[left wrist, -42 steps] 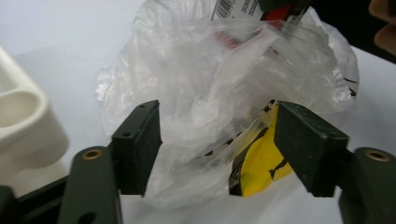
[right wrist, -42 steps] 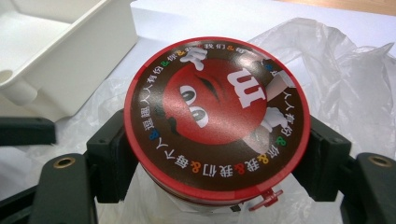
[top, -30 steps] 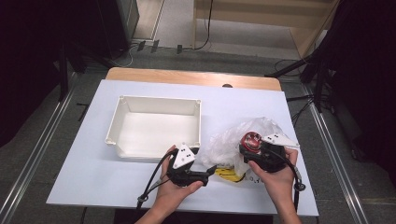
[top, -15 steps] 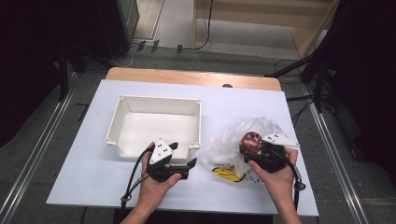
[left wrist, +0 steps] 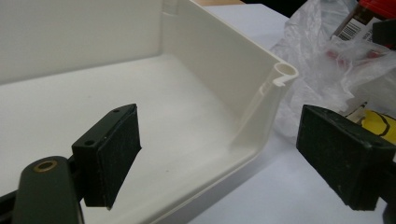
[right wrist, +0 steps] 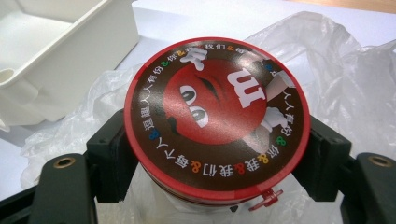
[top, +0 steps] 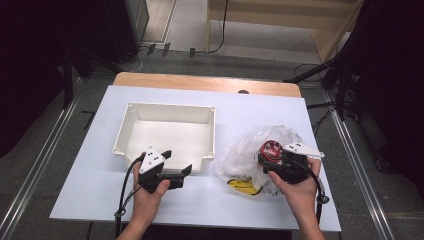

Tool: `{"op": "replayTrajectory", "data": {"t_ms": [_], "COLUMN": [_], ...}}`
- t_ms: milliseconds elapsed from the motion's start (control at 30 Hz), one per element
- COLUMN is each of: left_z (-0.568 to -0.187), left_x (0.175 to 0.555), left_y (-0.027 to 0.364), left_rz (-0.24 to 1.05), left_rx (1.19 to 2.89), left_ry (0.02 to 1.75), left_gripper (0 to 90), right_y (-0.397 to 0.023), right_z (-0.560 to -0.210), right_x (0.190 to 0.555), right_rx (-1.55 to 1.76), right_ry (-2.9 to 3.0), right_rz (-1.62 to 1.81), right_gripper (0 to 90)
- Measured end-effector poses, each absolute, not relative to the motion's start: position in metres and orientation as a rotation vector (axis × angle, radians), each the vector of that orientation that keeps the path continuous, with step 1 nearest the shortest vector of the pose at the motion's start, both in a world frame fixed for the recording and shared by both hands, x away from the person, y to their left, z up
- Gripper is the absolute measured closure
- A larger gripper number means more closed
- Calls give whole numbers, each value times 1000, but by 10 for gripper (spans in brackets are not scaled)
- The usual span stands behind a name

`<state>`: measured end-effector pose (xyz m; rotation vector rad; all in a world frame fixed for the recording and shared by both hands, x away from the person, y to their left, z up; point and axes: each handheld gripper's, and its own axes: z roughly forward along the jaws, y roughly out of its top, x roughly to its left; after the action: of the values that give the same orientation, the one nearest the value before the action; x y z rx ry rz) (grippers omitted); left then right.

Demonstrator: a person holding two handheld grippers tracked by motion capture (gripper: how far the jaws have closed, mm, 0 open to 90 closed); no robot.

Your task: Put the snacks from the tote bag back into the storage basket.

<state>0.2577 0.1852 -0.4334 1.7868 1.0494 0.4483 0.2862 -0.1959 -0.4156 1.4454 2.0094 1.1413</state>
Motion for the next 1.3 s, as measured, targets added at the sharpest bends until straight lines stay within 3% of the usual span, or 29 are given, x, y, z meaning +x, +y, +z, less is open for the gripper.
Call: {"op": "replayTrajectory", "data": {"t_ms": [1067,1300], "left_z": [-433,-433], "left_x": [245,241], "left_y": [273,289], "left_rz": [559,524], "left_rx": [1741,1676], "left_ry": [1174,1162], "left_gripper": [142,149], "right_y": [-199,-198], "right_z": [-402,-400], "right_x": [287,290], "right_rx": [1439,1434], "right_ry": [1992,1998], "right_rz": [1175,1175], "right_gripper": [258,258]}}
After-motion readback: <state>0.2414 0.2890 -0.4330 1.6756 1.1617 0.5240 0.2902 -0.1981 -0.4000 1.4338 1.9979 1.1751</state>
